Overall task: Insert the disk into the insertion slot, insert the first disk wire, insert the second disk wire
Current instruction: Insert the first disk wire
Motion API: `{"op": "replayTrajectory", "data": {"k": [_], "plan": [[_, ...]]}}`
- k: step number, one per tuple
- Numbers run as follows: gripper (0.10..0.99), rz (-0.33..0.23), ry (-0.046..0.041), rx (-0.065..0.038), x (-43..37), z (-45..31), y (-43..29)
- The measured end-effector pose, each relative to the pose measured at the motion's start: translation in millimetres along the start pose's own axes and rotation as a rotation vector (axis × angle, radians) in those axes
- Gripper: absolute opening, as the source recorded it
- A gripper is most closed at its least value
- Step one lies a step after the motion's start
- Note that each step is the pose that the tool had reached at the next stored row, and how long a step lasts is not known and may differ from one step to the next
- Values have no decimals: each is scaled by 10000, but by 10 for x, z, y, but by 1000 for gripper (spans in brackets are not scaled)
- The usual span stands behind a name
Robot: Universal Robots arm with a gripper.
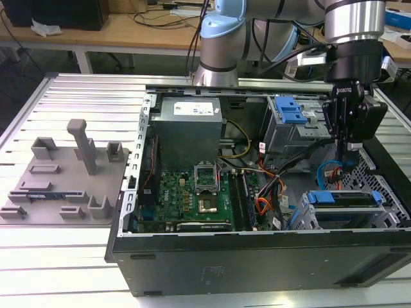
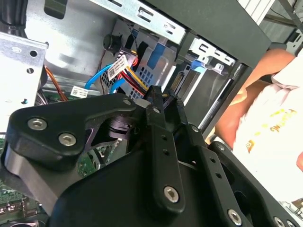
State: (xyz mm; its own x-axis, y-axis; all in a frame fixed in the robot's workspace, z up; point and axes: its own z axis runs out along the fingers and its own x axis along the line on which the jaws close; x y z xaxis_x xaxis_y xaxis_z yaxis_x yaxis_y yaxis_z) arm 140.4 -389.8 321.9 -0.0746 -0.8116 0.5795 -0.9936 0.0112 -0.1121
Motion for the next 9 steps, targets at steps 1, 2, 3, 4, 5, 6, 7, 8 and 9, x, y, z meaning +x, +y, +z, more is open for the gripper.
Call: {"op": "replayTrajectory", "data": {"k": [1,2,3,4,5,6,7,8,9], "plan": [[259,0,0,0,-4,-2,0],[259,0,0,0,-7,-4,0],[259,0,2,0,-10,-7,0],[243,0,1,1,-13,-8,0],[176,0,1,0,-15,-9,0],[176,0,0,0,-16,-9,0],[165,0,0,0,-18,-10,1],[165,-1,0,0,-20,-10,1],[165,0,1,0,-22,-10,1]]}}
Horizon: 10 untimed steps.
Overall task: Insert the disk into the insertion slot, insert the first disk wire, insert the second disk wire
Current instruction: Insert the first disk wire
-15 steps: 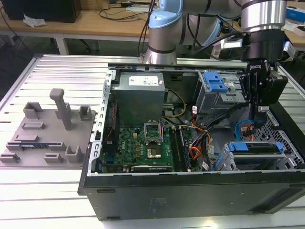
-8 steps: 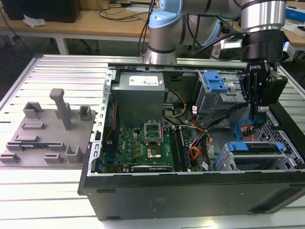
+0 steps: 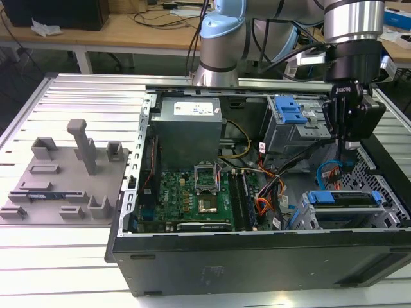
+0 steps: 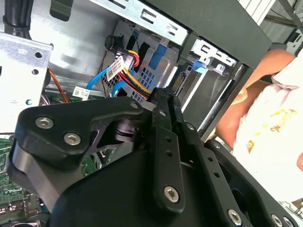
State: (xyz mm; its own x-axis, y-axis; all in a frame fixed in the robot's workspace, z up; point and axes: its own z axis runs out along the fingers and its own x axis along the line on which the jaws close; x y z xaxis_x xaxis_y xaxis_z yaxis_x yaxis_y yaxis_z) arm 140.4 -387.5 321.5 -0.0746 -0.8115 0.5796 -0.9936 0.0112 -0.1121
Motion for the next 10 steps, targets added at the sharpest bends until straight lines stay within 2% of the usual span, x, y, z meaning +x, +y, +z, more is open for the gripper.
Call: {"op": "replayTrajectory", "data": {"k": [7,10], "plan": [[165,-5,14,-4,-14,4,1],[165,-31,15,-38,-17,8,1]]}}
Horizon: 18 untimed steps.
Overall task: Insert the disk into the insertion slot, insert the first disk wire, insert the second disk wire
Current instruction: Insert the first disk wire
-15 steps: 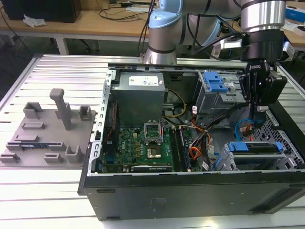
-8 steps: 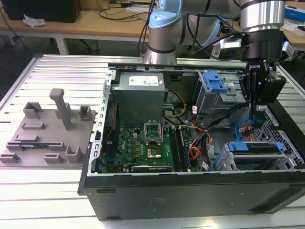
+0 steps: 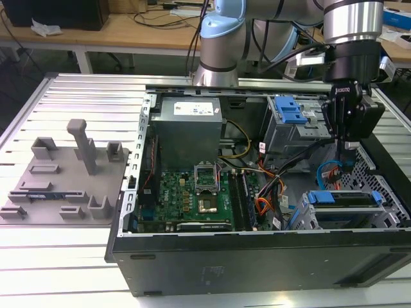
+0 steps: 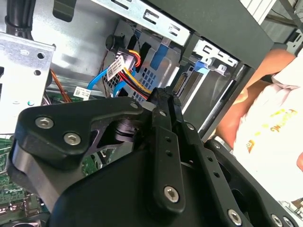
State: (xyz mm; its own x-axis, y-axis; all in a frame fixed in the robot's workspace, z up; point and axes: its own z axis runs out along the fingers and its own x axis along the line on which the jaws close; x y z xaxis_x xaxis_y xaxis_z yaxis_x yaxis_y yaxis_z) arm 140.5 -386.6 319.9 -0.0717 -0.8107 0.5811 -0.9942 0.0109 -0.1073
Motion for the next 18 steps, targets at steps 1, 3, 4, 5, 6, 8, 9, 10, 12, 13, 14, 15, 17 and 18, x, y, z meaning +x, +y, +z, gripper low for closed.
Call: {"op": "replayTrajectory", "data": {"k": [1,3,4,5,6,8,9,10,12,13,14,15,17,18], "plan": [[165,-20,0,-29,-2,2,-2],[165,-57,7,-79,-4,4,-11],[165,-57,9,-80,-3,4,-13],[165,-57,8,-80,-4,6,-15],[165,-95,9,-130,-4,7,-24],[165,-264,13,-372,-7,9,-49],[165,-350,14,-490,-8,10,-57],[165,-482,16,-676,-9,11,-66],[165,-591,17,-845,-7,12,-79],[165,-584,7,-853,1,18,-83],[165,-571,-3,-862,12,27,-85],[165,-558,-14,-872,25,36,-88],[165,-539,-88,-887,50,47,-95],[165,-532,-159,-893,60,43,-103]]}}
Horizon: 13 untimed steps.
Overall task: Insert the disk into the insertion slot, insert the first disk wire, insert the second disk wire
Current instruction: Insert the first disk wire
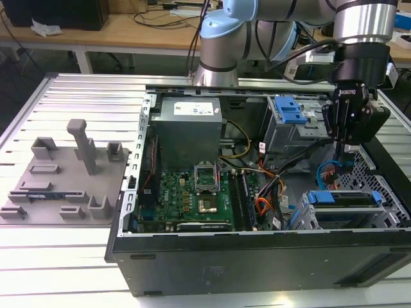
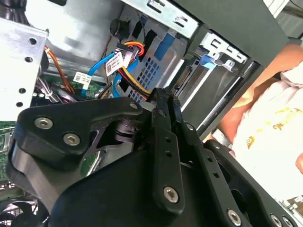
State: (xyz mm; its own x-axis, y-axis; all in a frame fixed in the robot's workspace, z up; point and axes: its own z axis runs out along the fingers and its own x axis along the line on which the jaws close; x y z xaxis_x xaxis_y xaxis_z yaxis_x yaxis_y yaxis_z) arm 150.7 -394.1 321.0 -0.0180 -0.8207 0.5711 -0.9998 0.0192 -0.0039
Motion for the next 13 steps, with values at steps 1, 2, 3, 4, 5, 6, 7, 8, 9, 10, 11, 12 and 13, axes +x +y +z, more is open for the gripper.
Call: {"op": "replayTrajectory", "data": {"k": [1,2,3,4,5,6,7,8,9,10,11,12,13], "plan": [[165,8,-230,-3,3,0,-14],[165,16,-738,-5,4,1,-39],[165,23,-1266,-7,5,1,-62],[165,23,-1797,-15,12,-1,-84],[165,24,-1964,-19,29,-12,-90],[165,28,-2120,-24,68,-41,-92],[165,27,-2279,-28,118,-77,-98],[165,27,-2340,-30,149,-89,-101],[165,28,-2380,-30,172,-90,-104],[165,27,-2409,-31,187,-88,-106],[165,27,-2459,-32,216,-78,-110],[165,26,-2524,-33,243,-63,-113],[165,24,-2669,-35,277,-40,-118]]}}
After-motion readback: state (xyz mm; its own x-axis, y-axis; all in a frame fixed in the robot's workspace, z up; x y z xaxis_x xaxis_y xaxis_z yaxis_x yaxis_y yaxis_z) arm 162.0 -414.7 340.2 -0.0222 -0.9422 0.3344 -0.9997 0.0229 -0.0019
